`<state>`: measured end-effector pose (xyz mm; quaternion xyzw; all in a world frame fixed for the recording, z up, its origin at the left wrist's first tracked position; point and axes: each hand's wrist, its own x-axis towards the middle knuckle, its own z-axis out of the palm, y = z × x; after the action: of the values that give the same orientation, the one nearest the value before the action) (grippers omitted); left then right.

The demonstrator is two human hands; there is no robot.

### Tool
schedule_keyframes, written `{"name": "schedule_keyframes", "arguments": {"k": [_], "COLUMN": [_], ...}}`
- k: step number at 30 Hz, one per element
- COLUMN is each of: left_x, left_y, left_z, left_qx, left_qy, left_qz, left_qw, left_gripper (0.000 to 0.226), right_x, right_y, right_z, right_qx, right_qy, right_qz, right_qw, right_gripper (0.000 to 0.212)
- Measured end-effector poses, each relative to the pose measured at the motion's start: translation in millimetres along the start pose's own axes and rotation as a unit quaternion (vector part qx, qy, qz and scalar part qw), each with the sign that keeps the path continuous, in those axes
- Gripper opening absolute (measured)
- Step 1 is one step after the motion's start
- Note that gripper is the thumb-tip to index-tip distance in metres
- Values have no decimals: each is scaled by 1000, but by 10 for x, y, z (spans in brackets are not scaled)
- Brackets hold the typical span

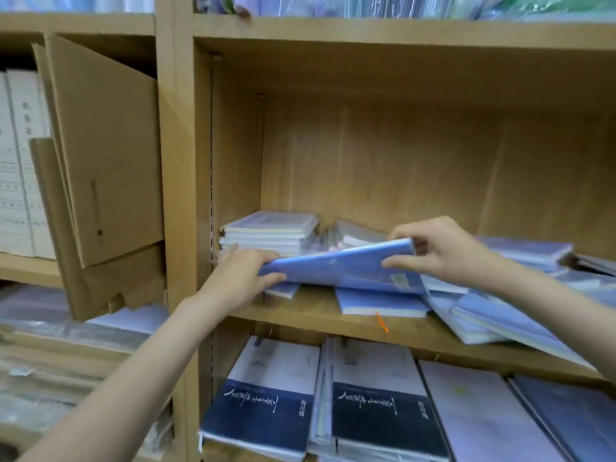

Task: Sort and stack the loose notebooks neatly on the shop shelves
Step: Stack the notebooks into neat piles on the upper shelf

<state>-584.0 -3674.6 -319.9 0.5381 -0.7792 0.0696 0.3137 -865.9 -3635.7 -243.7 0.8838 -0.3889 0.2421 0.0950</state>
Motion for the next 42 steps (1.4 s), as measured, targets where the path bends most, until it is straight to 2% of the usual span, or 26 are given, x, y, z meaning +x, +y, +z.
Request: {"name": "schedule_keyframes", "arguments": {"k": [2,4,7,9,10,11,12,13,14,15,16,17,18,20,24,27,29,32,35,39,42], "left_x": [-185,-371,-620,-756,-810,-848,-871,-896,-923,-961,-998,-1030,-1052,-1069,-1066,-1140,-1289,-1687,-2003,-2160,-2186], "left_y": [-56,-86,-16,106,169,228,260,261,229,199,182,176,167,149,136,210,235,164,-43,-236,-269], "left_z": [118,237,381,378,334,264,197,140,113,92,80,77,91,105,91,25,-4,-7,117,426,627], "left_qx": [-19,-62,-96,-183,-266,-372,-481,-561,-600,-610,-603,-586,-567,-559,-595,-638,-653,-649,-606,-499,-475], "left_qy": [31,54,95,138,153,156,148,136,123,105,85,67,57,50,32,25,27,35,-30,-117,-184], "left_qz": [5,-24,-56,-114,-164,-209,-245,-268,-278,-281,-288,-297,-311,-331,-356,-362,-353,-340,-364,-416,-427], "left_qw": [999,996,989,967,938,891,828,771,740,733,740,751,760,758,720,680,670,679,707,751,748], "left_gripper": [14,21,32,34,35,36,37,38,34,27,21,20,22,33,58,64,66,68,84,76,71], "right_x": [-219,-454,-641,-554,-475,-398,-333,-295,-291,-312,-339,-362,-374,-378,-315,-202,-200,-430,-694,-998,-1214], "right_y": [39,69,119,0,-118,-260,-400,-538,-663,-734,-749,-705,-636,-431,-317,-411,-462,-578,-748,-908,-877], "right_z": [181,414,608,511,434,384,370,382,401,450,503,561,610,730,942,950,936,981,1210,1802,2151], "right_qx": [73,52,-9,-54,-82,-113,-138,-137,-105,-39,39,101,132,129,107,148,164,188,233,221,224], "right_qy": [-53,-105,-84,-21,10,30,27,0,-58,-130,-193,-223,-219,-152,-128,-94,-84,-93,-115,-148,-194], "right_qz": [40,49,32,6,-26,-64,-103,-130,-132,-105,-57,-9,36,113,208,266,277,239,206,181,216], "right_qw": [995,992,996,998,996,991,985,982,984,985,979,970,966,973,964,948,943,948,943,947,930], "right_gripper": [28,34,41,39,34,29,26,25,28,38,49,56,58,53,64,57,51,51,49,56,62]}}
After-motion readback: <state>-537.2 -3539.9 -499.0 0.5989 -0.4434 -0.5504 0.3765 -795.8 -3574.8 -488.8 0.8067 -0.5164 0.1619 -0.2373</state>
